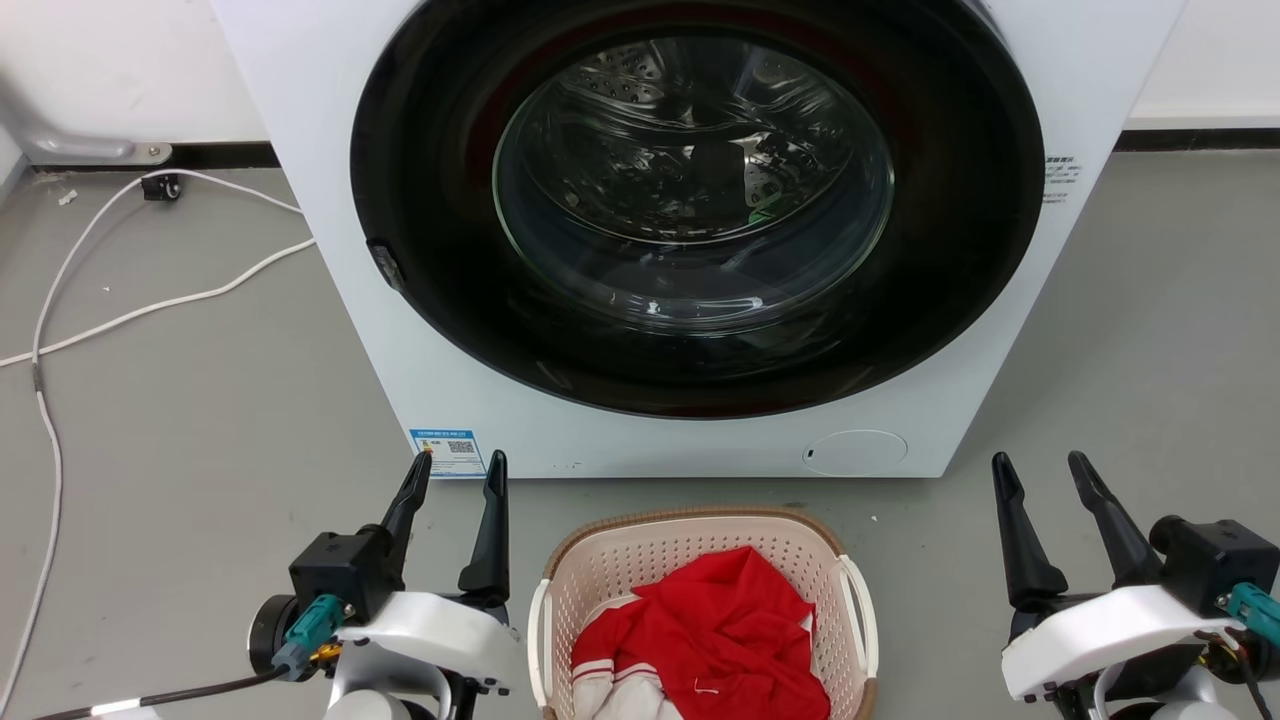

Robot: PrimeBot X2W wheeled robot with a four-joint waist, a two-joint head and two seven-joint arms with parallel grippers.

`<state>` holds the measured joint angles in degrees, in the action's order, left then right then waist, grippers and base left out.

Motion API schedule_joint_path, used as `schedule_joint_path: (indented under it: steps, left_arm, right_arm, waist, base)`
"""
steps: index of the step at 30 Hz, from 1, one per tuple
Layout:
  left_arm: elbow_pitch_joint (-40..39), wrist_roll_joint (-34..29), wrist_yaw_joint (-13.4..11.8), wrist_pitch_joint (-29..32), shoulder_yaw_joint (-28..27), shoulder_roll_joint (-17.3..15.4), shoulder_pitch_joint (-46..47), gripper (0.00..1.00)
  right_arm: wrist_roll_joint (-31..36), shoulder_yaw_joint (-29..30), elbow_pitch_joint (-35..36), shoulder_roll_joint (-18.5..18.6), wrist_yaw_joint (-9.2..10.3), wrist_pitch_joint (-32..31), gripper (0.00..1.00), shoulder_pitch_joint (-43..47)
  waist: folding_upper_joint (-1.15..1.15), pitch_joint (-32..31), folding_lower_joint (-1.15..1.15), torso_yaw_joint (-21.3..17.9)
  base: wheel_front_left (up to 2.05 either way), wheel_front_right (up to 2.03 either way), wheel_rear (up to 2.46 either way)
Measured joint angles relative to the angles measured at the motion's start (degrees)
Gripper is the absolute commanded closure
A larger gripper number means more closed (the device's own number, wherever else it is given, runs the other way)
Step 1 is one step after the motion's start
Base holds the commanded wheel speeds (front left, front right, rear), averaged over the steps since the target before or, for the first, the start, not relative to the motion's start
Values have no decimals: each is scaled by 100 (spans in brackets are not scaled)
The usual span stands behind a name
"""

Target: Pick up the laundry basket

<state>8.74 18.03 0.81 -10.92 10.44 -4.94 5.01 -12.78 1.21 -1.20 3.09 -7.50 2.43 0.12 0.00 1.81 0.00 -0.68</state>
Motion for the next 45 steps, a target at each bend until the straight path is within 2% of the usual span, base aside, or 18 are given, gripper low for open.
schedule_joint_path:
  steps: [21,37,45]
  left_arm:
    - [77,-797,-129,-247,20,-4,-10,0]
    - [102,-1327,-130,-401,-29,41,-42,0]
    - [213,-1280,-75,-415,-121,93,-86,0]
  right_arm:
    - [860,-21,233,-4,0,58,0,216]
    - [1194,-41,361,-8,-1,185,0,246]
    - [1080,-26,227,-8,-1,261,0,236]
  waist:
    - [0,-11,0,-81]
    - [0,35,0,-107]
    - [0,48,0,-129]
  base:
    - [0,0,0]
    - [0,0,0]
    - [0,0,0]
